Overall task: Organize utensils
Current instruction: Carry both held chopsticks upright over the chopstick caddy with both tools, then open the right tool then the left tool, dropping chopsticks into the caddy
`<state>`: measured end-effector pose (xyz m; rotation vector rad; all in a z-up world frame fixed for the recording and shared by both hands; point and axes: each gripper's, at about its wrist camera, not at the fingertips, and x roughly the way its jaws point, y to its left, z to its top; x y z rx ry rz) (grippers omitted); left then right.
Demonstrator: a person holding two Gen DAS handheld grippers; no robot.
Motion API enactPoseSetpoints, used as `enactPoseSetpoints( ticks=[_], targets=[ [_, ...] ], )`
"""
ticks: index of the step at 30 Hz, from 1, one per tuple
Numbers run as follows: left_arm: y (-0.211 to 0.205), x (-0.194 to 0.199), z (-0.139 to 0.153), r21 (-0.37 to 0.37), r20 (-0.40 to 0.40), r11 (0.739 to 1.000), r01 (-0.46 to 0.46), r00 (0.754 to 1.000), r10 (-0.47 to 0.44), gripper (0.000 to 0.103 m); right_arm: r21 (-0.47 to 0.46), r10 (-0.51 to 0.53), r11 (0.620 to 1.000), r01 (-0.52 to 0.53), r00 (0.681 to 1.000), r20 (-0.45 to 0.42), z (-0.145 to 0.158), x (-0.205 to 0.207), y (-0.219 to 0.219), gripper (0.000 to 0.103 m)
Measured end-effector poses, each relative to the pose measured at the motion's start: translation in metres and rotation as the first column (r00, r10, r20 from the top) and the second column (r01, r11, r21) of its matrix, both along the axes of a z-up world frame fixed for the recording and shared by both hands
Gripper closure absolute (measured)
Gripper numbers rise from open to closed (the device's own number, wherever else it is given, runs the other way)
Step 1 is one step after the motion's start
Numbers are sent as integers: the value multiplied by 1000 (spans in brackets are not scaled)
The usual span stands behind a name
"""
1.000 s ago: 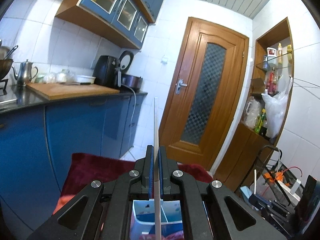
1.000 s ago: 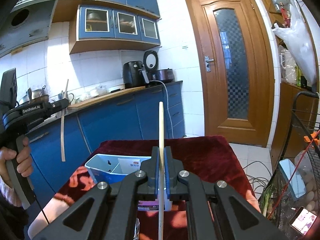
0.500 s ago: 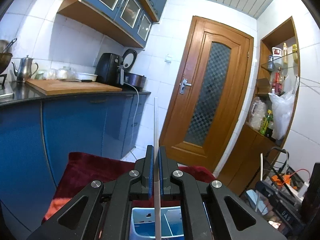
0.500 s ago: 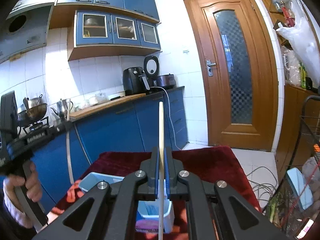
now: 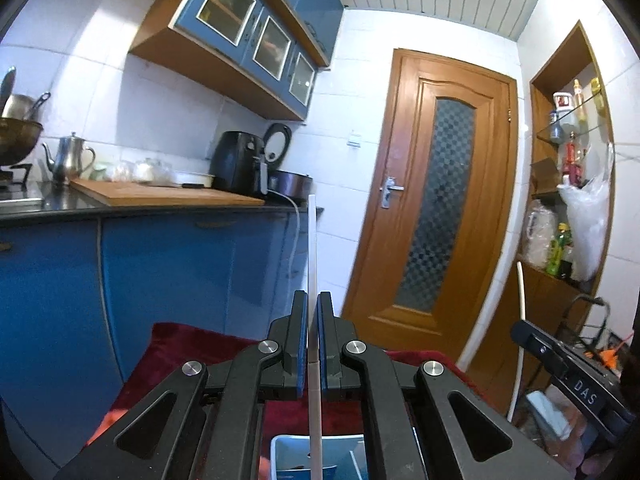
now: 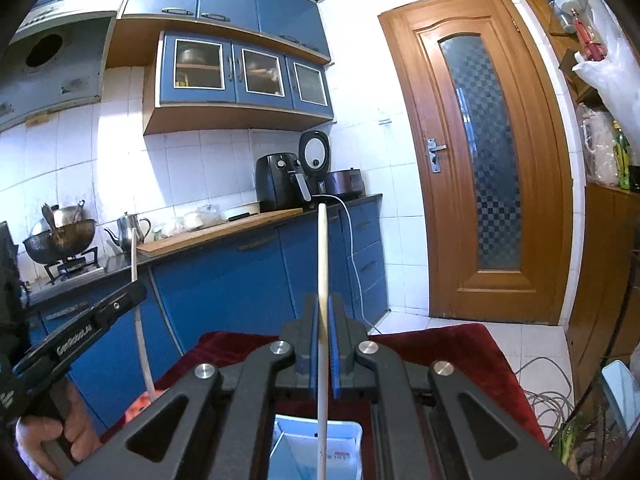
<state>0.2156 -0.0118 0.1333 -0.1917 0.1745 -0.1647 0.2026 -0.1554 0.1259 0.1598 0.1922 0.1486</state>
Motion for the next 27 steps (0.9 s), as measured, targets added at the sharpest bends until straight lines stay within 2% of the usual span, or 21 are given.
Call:
enactPoseSetpoints(
  ticks=[4,7,11,14,21,25,27],
  targets=[
    [-4,8,-17,27,9,997,-73,997,73,98,27,2,1000,-2,1000,-12,-15,11,1,97],
    [-6,6,-25,50,54,991,-122,991,119,98,8,1,1000,-1,1000,-3,-22,12,3,97],
    [-10,4,-34,79,68,987,-143,988,138,98,-19,6,1000,-6,1000,-9,-29,14,6,97],
    [-14,9,-43,104,31,986,-128,992,126,99,-33,15,999,-16,999,-32,-34,17,7,97],
    [-7,19,-57,82,-99,995,-61,993,69,99,-66,30,997,-37,995,-99,-43,21,7,97],
    [-6,20,-57,65,-140,998,-11,990,20,99,-49,50,997,-57,991,-128,-43,21,5,96],
    [-7,18,-54,61,-144,998,1,990,7,98,-40,54,997,-59,990,-133,-42,18,4,92]
  ],
)
